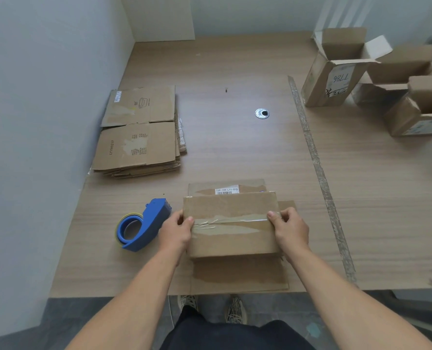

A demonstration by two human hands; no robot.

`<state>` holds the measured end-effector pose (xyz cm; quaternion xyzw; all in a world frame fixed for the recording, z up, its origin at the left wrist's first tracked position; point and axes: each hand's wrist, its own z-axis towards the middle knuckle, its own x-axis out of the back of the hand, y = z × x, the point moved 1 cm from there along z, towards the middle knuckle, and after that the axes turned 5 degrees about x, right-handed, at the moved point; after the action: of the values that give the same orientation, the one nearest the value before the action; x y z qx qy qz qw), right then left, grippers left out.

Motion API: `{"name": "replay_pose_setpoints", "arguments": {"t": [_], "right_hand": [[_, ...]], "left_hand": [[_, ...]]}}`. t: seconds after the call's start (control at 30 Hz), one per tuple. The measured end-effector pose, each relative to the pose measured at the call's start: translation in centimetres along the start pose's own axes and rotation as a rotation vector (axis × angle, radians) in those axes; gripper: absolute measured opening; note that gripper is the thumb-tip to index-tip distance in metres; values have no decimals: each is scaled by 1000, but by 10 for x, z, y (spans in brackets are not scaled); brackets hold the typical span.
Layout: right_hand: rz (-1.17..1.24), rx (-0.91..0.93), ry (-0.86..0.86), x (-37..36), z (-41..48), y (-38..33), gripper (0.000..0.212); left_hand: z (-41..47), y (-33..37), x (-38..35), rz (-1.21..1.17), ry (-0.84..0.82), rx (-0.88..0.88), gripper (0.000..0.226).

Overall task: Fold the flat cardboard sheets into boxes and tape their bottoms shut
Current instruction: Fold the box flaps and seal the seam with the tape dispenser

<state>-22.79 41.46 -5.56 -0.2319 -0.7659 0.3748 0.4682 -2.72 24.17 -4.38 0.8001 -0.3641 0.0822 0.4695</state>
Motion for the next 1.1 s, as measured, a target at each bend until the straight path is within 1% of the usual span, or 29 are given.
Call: {"name": "replay_pose_setpoints", "arguments": {"t": [0.07, 0.13, 0.23, 0.27, 0.3, 0.37, 0.4, 0.5, 0.57, 0.7, 0.83, 0.87, 0.9, 0.97, 1.0, 1.03, 1.1], "right_hand": [[3, 10, -8, 1, -4, -2, 25], [-29, 55, -28, 1, -9, -2, 24], [-111, 96, -72, 4, -15, -3, 52], [-100, 107, -87, 5, -16, -3, 53], [-56, 108, -100, 6, -16, -4, 50], [43, 70, -113, 7, -13, -5, 39], [62, 53, -109, 8, -11, -6, 33], [143, -8, -90, 7, -5, -5, 19], [191, -58, -51, 5, -2, -1, 16], [166, -68, 10, 5, -3, 4, 15], [60, 41, 31, 7, -14, -1, 13], [29, 63, 24, 8, -18, -1, 14], [1, 74, 5, 8, -23, 1, 21], [-21, 83, -48, 11, -32, 10, 38], [-13, 86, -71, 13, -35, 16, 42], [-4, 91, -78, 14, -37, 20, 43], [3, 90, -52, 16, -36, 25, 35]], "left_hand": [[0, -2, -2, -10, 51, -18, 8], [-6, -3, -5, -15, 105, -49, 7], [-13, -6, -11, 3, 156, -60, 11], [-14, -7, -13, -4, 158, -65, 12], [-16, -8, -15, -18, 152, -77, 14], [-14, -6, -15, -48, 133, -92, 31], [-12, -5, -14, -58, 120, -82, 35], [-7, 1, -12, -131, 86, 0, 27], [-5, 5, -12, -149, 101, 53, 23], [-3, 6, -15, -54, 136, 54, 17], [-11, 0, -16, 69, 164, -8, 18], [-16, -1, -18, 97, 162, -31, 20], [-22, -3, -20, 124, 152, -56, 28], [-35, -8, -24, 143, 115, -94, 50], [-39, -10, -26, 128, 106, -101, 55], [-41, -12, -26, 112, 105, -101, 55], [-40, -14, -27, 97, 108, -95, 49]]}}
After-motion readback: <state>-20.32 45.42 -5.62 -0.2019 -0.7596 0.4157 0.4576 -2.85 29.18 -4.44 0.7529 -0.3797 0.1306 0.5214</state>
